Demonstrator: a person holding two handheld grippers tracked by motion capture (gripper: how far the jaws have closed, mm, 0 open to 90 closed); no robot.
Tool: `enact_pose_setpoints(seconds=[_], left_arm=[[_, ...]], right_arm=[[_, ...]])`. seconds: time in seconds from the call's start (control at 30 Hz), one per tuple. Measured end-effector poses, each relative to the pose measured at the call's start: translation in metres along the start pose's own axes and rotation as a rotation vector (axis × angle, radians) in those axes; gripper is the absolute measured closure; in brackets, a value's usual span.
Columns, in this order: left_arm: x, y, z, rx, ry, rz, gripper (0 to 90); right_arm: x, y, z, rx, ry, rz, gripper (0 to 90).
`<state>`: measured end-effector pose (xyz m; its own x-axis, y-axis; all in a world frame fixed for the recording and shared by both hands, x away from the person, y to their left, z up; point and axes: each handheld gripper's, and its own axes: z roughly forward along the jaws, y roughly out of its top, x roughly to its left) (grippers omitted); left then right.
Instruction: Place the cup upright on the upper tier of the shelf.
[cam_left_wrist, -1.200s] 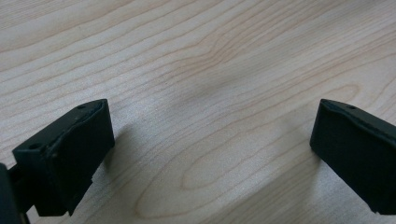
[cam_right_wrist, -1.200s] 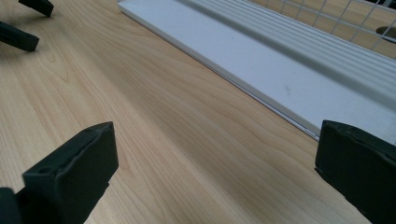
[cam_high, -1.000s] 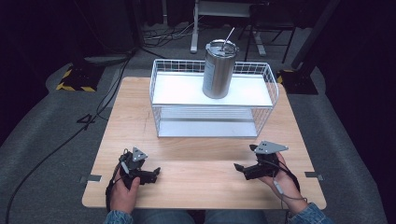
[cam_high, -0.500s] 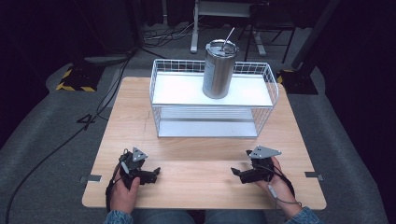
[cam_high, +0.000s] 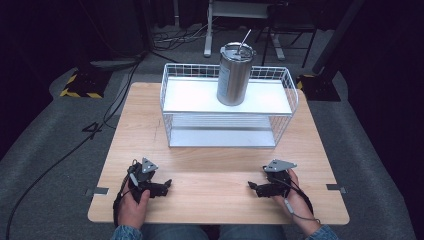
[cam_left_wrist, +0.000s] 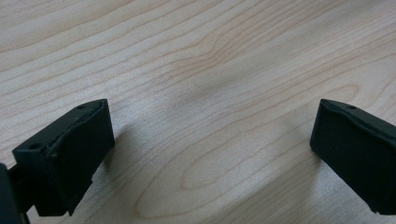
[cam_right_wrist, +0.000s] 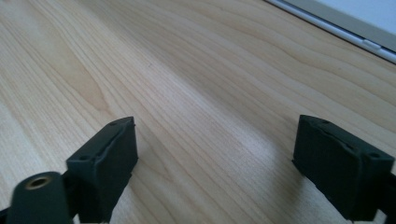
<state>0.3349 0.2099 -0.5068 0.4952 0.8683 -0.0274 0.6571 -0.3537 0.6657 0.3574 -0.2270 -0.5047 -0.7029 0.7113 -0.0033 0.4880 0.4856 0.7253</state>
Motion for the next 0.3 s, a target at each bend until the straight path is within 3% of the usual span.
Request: enact_pose_setpoints(seconds=[0.3], left_arm=[[0.0,0.0,0.0001,-0.001,0.0,0.001,0.2]], right_arm=[[0.0027,-0.0033,-0.0013,-0.009,0.009,-0.009,10.6]])
